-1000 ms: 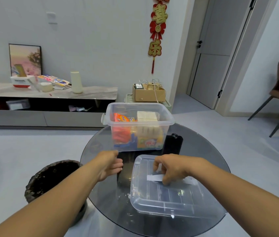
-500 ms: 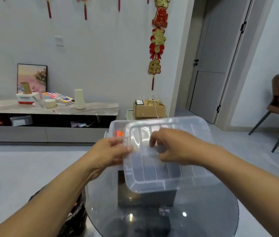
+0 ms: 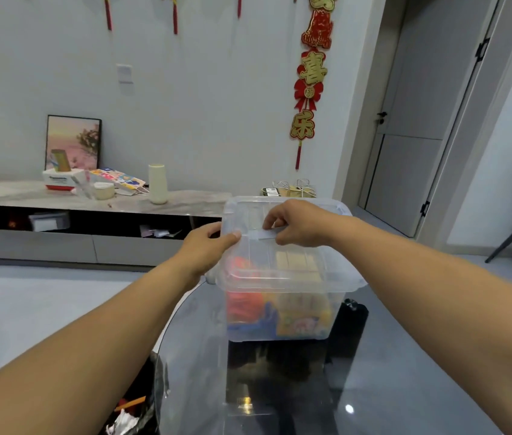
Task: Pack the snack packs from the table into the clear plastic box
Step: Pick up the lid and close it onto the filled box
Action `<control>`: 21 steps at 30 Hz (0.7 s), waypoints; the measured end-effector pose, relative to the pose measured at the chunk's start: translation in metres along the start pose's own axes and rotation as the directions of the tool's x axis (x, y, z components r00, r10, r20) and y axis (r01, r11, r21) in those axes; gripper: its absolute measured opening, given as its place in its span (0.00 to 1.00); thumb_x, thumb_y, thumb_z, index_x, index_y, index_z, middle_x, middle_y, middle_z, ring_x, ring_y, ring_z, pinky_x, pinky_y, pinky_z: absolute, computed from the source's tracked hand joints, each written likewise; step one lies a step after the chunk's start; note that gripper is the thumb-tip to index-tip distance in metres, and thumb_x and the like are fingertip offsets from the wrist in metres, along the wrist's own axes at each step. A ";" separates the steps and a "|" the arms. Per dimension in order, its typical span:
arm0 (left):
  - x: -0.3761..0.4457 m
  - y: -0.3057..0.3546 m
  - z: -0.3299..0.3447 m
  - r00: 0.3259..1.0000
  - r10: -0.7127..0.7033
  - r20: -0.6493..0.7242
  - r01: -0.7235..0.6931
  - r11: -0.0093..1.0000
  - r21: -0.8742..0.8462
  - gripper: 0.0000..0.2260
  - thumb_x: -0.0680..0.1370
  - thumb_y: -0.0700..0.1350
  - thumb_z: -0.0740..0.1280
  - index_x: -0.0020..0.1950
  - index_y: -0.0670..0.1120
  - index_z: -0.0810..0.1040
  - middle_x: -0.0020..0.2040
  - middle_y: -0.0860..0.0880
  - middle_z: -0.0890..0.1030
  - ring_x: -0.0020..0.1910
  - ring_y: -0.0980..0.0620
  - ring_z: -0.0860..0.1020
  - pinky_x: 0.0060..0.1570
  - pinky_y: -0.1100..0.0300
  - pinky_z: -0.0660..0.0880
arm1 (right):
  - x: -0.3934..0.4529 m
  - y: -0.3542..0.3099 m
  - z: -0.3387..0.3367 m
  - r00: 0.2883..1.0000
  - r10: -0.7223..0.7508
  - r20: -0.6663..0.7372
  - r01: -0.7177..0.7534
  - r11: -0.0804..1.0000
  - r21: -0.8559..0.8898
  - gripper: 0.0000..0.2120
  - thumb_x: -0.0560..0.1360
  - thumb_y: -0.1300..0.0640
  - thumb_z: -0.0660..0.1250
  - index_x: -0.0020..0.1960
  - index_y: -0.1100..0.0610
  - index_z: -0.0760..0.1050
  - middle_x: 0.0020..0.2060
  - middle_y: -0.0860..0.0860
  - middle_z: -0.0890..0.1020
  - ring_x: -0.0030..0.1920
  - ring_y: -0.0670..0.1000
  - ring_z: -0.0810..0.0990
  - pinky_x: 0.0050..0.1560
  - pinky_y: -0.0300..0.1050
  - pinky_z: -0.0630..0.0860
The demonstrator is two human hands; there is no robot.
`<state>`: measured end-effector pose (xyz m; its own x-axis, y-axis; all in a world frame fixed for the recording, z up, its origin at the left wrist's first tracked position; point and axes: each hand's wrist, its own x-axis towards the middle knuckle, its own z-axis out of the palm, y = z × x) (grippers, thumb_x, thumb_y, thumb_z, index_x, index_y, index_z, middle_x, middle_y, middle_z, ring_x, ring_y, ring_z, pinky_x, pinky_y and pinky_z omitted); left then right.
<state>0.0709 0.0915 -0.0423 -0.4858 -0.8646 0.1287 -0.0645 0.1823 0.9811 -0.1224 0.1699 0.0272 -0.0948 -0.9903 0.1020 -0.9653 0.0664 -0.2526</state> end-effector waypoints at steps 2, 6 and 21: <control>0.008 -0.008 -0.001 0.999 -0.034 0.018 0.034 0.999 0.004 0.13 0.77 0.47 0.70 0.62 0.50 0.81 0.54 0.49 0.85 0.48 0.51 0.85 0.44 0.57 0.81 | 0.013 0.005 0.009 1.000 0.003 0.019 -0.003 1.000 0.031 0.16 0.75 0.63 0.71 0.61 0.52 0.82 0.43 0.45 0.77 0.46 0.50 0.78 0.46 0.42 0.74; 0.015 -0.020 -0.003 0.991 -0.128 0.026 0.127 0.992 0.016 0.13 0.77 0.50 0.68 0.60 0.51 0.81 0.53 0.47 0.85 0.50 0.44 0.84 0.49 0.46 0.80 | 0.029 0.015 0.025 0.996 0.008 0.092 -0.016 0.996 0.093 0.15 0.76 0.62 0.73 0.62 0.53 0.82 0.41 0.42 0.76 0.41 0.45 0.76 0.42 0.39 0.73; 0.019 -0.048 0.000 0.877 -0.479 -0.033 0.453 0.849 -0.273 0.27 0.68 0.49 0.79 0.63 0.39 0.78 0.52 0.42 0.85 0.48 0.44 0.84 0.49 0.49 0.82 | 0.019 0.032 0.052 0.994 0.062 0.090 -0.077 0.981 0.180 0.19 0.77 0.51 0.74 0.68 0.50 0.81 0.64 0.48 0.82 0.62 0.50 0.79 0.66 0.48 0.73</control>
<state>0.0646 0.0661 -0.0873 -0.3665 -0.8613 -0.3518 -0.0370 -0.3643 0.9306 -0.1428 0.1472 -0.0286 -0.1319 -0.9913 -0.0011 -0.8955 0.1196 -0.4288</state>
